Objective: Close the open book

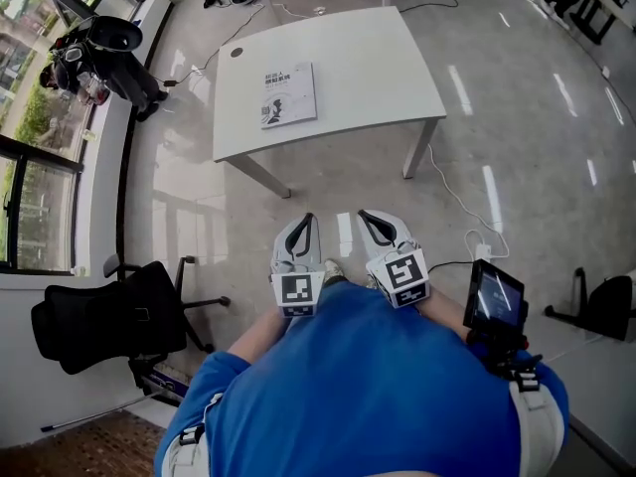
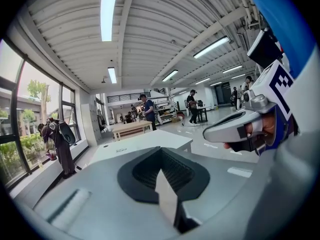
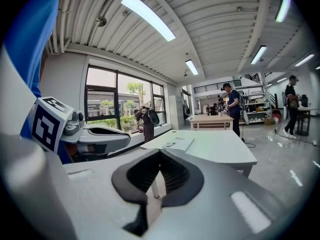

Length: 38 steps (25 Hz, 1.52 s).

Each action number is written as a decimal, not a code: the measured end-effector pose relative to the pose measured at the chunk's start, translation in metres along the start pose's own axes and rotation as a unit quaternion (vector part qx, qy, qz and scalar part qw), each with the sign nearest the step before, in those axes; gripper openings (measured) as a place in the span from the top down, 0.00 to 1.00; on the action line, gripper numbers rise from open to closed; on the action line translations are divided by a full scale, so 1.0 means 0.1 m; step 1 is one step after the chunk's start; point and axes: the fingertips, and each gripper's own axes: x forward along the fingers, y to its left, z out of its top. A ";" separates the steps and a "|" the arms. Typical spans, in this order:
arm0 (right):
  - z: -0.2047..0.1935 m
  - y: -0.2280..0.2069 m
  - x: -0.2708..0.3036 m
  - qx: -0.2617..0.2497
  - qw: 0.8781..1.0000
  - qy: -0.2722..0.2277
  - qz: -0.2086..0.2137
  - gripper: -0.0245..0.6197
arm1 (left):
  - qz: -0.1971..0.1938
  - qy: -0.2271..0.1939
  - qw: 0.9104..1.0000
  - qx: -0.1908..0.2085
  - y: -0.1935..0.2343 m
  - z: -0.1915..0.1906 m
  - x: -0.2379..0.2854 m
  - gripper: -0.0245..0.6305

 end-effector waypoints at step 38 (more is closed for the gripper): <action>0.55 -1.32 2.53 -0.006 0.995 0.056 -0.079 0.96 | -0.071 0.070 0.993 0.067 1.60 -0.53 2.57 0.95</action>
